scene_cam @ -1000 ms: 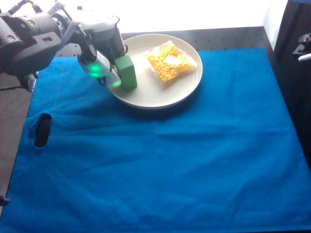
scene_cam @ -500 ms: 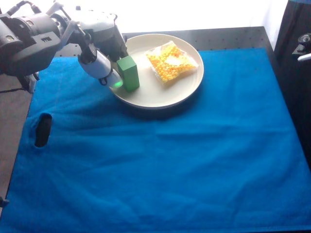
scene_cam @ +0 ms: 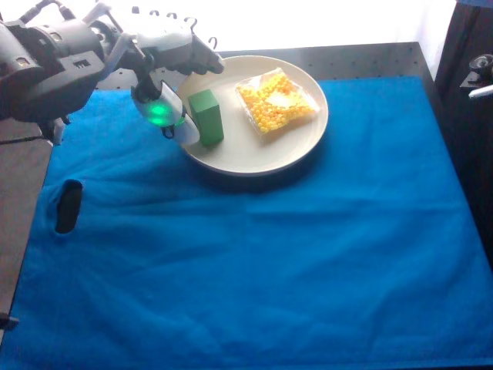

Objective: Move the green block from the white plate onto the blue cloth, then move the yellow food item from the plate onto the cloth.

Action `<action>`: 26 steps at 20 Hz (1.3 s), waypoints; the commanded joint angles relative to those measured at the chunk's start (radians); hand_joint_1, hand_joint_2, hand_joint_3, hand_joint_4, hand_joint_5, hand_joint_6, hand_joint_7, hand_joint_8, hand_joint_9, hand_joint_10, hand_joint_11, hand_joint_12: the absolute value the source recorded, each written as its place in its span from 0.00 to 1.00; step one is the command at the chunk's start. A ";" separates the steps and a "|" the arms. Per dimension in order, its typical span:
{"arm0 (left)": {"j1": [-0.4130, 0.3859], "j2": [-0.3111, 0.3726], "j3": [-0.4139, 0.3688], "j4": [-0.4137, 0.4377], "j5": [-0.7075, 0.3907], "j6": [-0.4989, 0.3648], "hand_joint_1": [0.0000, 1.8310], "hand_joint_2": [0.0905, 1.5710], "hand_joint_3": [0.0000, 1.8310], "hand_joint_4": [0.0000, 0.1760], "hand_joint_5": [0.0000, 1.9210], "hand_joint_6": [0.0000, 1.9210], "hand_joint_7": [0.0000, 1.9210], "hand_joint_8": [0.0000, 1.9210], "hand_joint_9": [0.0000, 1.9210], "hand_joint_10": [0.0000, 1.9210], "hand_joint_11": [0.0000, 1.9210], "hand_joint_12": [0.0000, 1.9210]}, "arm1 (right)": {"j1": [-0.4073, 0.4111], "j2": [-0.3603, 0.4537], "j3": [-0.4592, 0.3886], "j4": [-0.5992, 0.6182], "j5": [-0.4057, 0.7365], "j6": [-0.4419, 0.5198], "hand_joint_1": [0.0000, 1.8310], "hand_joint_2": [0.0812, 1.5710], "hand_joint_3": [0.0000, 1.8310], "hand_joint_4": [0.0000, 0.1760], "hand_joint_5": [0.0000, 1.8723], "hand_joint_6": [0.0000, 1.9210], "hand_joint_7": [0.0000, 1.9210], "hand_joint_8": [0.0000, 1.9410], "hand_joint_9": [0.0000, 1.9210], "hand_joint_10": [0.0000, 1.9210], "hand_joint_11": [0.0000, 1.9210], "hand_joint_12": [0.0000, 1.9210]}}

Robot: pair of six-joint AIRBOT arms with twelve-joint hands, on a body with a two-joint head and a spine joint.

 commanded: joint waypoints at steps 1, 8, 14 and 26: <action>-0.017 0.000 -0.006 0.008 -0.100 0.001 0.58 0.50 0.00 0.09 0.26 0.00 0.29 0.00 0.30 0.00 0.18 0.36 | 0.014 -0.003 0.005 0.008 0.119 0.005 0.17 0.65 0.01 0.47 0.16 0.00 0.04 0.00 0.00 0.00 0.00 0.00; -0.023 -0.003 -0.041 0.063 -0.095 0.001 0.58 0.55 0.00 0.00 0.31 0.00 0.35 0.00 0.33 0.00 0.15 0.42 | 0.014 -0.008 0.009 0.008 0.119 0.005 0.15 0.65 0.00 0.49 0.16 0.00 0.06 0.00 0.02 0.00 0.01 0.00; -0.019 -0.018 -0.033 0.074 -0.087 0.001 0.59 0.58 0.00 0.00 0.39 0.00 0.46 0.01 0.52 0.05 0.32 0.64 | 0.014 -0.011 0.011 0.008 0.119 0.005 0.14 0.64 0.00 0.41 0.15 0.00 0.07 0.00 0.02 0.00 0.01 0.00; -0.066 0.023 -0.036 0.033 -0.131 -0.001 0.65 0.65 0.00 0.00 0.58 0.38 0.65 0.29 0.61 0.53 0.46 0.74 | 0.014 -0.011 0.010 0.005 0.119 0.005 0.12 0.64 0.00 0.48 0.16 0.00 0.07 0.00 0.02 0.00 0.00 0.00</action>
